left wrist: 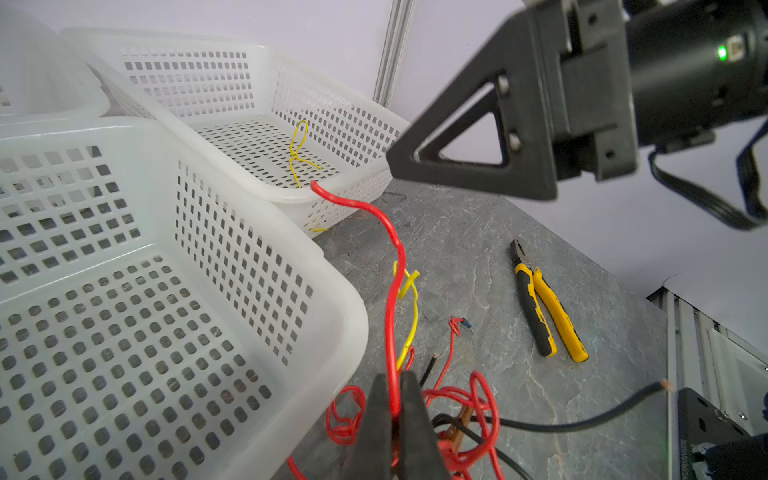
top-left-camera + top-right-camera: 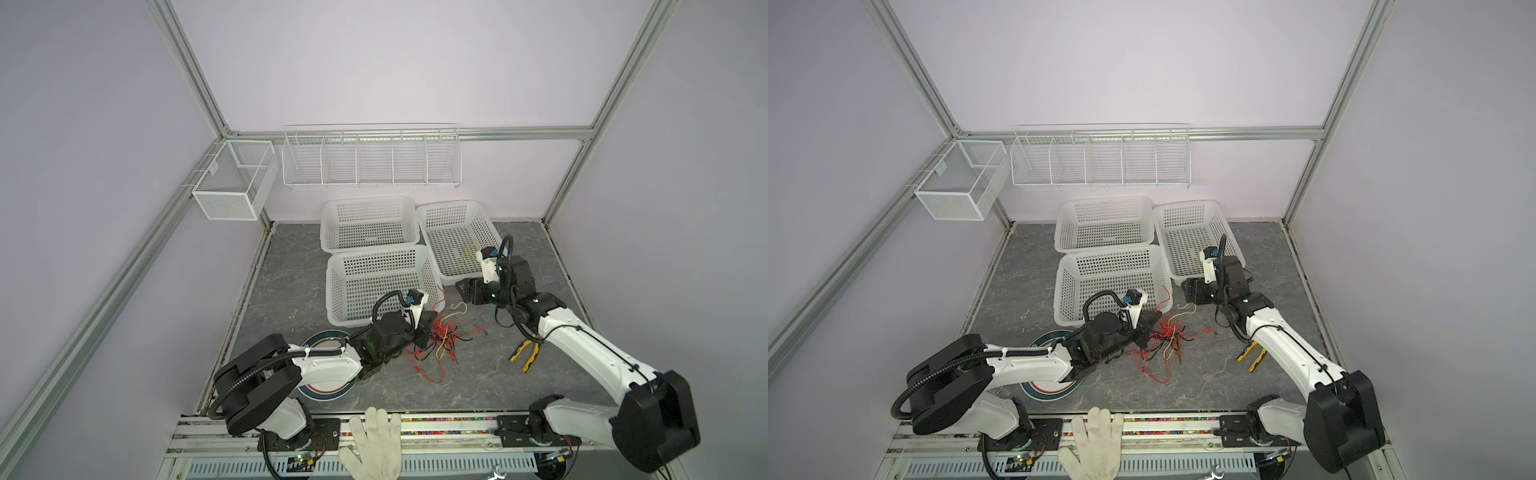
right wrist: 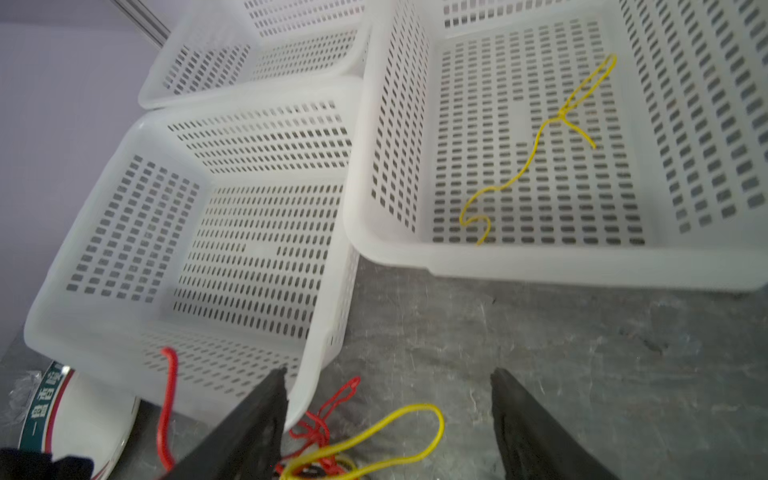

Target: Untangle the cables

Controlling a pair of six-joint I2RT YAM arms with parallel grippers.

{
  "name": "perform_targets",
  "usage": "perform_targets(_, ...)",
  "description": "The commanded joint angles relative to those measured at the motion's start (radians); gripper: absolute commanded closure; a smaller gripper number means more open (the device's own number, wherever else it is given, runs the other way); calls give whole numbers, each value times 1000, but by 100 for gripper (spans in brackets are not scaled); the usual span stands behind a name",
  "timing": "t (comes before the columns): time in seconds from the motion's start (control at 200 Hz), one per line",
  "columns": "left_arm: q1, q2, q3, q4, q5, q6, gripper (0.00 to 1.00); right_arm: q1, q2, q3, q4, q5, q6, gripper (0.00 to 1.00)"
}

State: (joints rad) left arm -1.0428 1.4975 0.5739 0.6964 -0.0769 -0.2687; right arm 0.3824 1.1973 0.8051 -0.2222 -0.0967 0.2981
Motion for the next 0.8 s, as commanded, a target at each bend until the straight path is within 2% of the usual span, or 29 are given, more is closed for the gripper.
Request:
perform_targets(0.0,-6,-13,20,40,20,-7,100,8,-88,-86,-38,51,55,21)
perform_targets(0.205,-11,-1,35,50,31,-16,100,9,-154,-184,-64,38,77,19)
perform_targets(0.34,-16,-2,49,36,38,-22,100,7,-151,-240,11,4,132,16)
perform_targets(0.52,-19,-1,63,40,65,-28,100,7,-106,-271,144,-43,211,17)
perform_targets(0.795,-21,1,81,43,90,-23,100,6,-28,-264,239,-77,249,20)
